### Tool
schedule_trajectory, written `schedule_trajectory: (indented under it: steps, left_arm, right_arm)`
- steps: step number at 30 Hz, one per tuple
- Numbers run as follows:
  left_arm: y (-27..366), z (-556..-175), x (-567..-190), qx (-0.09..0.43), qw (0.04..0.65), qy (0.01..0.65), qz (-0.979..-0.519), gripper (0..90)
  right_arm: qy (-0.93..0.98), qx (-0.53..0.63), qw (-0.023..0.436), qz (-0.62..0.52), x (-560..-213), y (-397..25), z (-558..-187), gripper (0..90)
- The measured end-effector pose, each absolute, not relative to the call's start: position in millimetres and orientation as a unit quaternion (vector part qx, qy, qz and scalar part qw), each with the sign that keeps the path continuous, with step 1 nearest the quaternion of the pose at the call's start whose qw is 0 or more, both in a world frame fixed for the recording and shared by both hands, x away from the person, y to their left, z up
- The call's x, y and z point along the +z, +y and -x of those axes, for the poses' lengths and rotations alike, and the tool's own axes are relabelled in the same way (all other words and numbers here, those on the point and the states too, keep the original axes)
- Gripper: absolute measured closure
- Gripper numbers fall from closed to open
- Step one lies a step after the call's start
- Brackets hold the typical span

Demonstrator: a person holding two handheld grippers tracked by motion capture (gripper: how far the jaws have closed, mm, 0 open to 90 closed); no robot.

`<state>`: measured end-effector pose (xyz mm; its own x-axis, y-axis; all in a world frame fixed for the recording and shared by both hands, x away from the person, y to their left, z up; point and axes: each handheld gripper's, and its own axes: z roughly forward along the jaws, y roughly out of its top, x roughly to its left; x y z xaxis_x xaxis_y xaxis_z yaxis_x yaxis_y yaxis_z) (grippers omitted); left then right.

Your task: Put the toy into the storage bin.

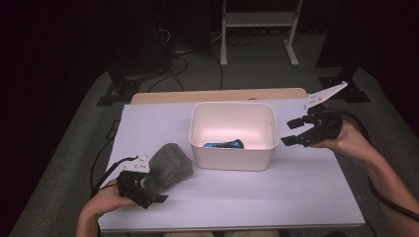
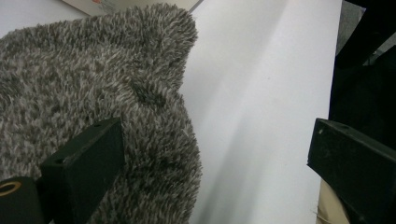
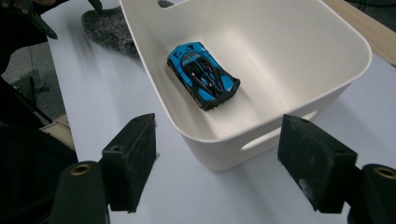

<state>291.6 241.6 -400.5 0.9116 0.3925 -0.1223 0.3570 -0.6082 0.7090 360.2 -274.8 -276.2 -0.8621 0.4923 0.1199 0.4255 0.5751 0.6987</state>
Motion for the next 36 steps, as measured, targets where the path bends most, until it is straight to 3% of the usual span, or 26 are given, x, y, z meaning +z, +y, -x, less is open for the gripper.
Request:
schedule_trajectory:
  steps: [36]
  left_arm:
    - [239,-290,-398,0.025,0.393,0.202,-0.897,3.0]
  right_arm:
    - [0.865,0.399,0.007,-0.305,-353,-303,-337,25.0]
